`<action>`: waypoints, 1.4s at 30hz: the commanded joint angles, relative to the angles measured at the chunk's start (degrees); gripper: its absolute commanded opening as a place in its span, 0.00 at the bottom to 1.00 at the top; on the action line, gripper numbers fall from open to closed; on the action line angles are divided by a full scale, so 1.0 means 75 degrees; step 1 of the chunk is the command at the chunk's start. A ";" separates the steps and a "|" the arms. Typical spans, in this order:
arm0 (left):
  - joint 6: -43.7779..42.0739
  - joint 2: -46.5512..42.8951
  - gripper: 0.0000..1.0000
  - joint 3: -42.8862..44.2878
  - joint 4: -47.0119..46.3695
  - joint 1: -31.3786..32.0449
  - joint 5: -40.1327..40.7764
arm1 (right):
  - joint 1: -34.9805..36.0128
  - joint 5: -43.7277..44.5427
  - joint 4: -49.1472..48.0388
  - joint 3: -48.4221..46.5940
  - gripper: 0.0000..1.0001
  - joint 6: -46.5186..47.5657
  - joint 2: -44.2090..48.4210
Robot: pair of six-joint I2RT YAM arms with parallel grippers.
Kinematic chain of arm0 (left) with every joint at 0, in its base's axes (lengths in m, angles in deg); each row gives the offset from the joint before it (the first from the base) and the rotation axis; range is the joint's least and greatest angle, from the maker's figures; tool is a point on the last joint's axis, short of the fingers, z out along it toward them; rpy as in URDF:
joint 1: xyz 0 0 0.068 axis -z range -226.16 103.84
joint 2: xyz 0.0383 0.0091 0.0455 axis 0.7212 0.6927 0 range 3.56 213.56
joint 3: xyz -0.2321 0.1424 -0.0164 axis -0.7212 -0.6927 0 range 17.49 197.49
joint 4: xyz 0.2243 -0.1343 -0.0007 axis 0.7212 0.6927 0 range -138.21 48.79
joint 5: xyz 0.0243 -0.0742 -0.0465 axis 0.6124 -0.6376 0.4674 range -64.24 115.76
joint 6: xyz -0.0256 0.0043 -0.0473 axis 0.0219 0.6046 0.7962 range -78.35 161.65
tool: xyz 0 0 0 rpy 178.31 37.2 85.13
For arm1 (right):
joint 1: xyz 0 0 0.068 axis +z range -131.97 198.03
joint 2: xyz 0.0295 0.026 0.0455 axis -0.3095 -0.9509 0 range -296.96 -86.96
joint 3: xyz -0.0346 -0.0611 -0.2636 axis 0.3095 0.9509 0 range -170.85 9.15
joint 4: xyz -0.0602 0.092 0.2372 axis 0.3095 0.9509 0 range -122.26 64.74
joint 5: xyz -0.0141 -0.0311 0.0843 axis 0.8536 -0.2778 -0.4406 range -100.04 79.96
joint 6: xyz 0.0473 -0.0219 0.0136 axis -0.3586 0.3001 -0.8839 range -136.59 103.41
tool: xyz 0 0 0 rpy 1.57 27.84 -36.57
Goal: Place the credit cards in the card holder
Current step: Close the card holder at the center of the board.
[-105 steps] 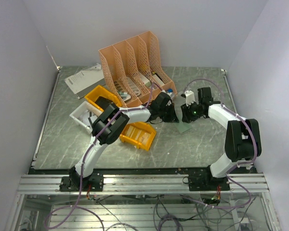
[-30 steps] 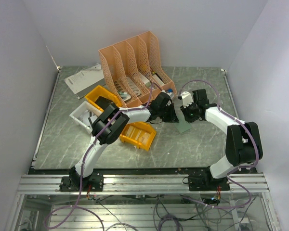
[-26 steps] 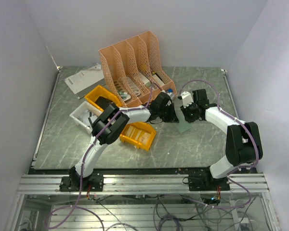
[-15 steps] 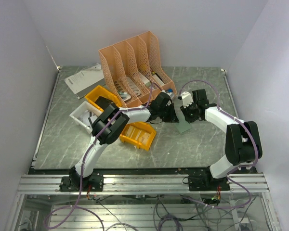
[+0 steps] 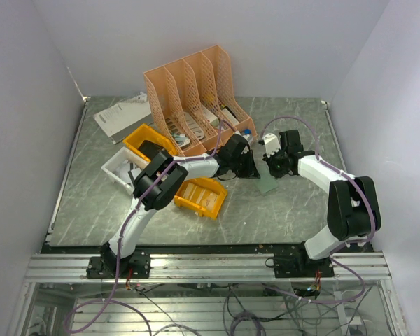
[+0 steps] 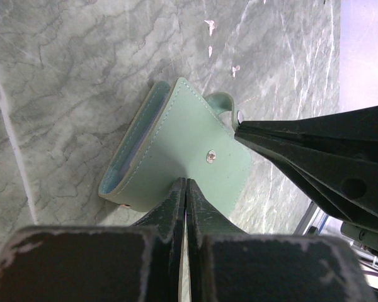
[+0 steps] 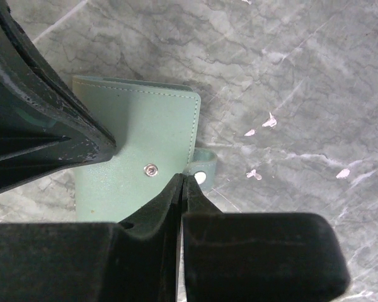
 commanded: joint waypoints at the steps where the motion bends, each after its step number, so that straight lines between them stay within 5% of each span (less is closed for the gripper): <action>1: -0.0047 0.0151 0.07 -0.0086 0.0173 -0.0003 -0.0141 | -0.0165 -0.0486 -0.0077 -0.0052 0.00 -0.0137 0.0257; 6: -0.0059 0.0157 0.07 -0.0069 0.0178 0.0001 -0.0149 | -0.0338 -0.0811 -0.0019 -0.0060 0.00 -0.0146 0.0360; 9: -0.0045 0.0191 0.07 -0.0040 0.0166 0.0004 -0.0174 | -0.0340 -0.0766 0.0003 0.0000 0.22 0.0028 0.0517; 12: -0.0057 0.0192 0.07 -0.0023 0.0175 -0.0001 -0.0177 | -0.0328 -0.0719 -0.0070 0.0099 0.32 0.0125 0.0652; 25: -0.0049 0.0224 0.07 0.0008 0.0187 0.0003 -0.0189 | 0.0071 -0.0110 -0.0150 0.0070 0.41 0.0207 0.0210; 33: -0.0024 0.0210 0.07 -0.0036 0.0120 -0.0001 -0.0207 | 0.0240 0.0343 -0.0242 0.0057 0.34 0.0171 -0.0064; 42: -0.0031 0.0196 0.07 -0.0063 0.0117 0.0006 -0.0203 | 0.0259 0.0381 -0.0272 0.0106 0.04 0.0160 0.0166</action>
